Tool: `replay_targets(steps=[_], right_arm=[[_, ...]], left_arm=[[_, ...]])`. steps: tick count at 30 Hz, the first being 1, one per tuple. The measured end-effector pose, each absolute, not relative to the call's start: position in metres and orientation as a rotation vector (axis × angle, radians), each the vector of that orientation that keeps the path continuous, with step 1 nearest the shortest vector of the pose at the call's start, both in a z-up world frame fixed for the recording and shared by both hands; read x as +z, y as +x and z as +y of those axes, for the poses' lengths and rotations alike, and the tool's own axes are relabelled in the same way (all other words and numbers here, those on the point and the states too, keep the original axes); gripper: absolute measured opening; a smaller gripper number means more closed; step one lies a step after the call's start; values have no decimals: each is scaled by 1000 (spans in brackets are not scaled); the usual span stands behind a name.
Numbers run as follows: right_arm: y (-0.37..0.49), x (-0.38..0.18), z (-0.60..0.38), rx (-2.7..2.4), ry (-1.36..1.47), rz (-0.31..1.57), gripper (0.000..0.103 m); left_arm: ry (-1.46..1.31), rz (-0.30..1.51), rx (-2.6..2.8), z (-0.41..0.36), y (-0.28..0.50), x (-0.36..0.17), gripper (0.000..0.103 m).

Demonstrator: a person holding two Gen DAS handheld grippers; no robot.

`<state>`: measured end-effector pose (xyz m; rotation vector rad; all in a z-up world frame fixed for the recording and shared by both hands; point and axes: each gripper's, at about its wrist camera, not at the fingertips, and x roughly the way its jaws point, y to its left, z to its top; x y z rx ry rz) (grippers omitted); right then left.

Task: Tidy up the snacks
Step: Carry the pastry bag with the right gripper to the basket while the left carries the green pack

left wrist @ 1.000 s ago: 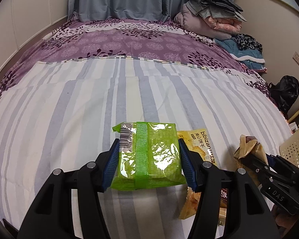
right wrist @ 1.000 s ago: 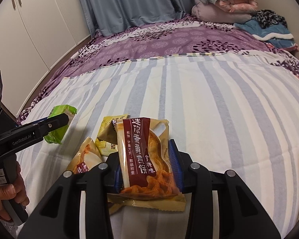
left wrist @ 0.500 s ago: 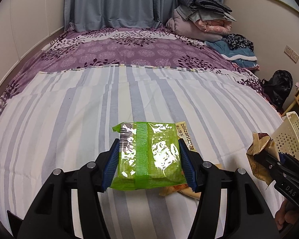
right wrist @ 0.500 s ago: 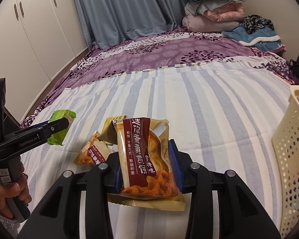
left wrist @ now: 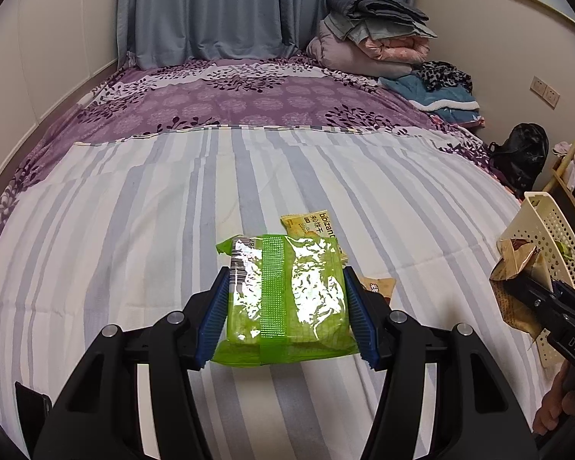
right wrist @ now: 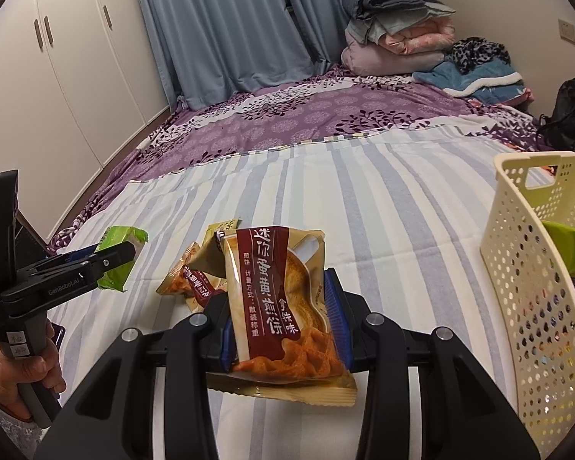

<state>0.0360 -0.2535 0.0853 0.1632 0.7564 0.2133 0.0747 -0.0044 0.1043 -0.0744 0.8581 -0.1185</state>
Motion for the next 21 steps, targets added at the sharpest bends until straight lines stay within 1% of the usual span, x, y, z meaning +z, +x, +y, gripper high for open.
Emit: replay_targets(steps=[12,17,21], right_arm=[[-8,90,-275,189,156,749,39],[-27,102,-289,168,167,714,39],[-41,115,-303,134,177,679,39]], left_arm=[[-83,903,-165,-9,29,89,58],[-106,947,-193,-9,7,77,58],[-102,950,-214,-12,-6,77,58]])
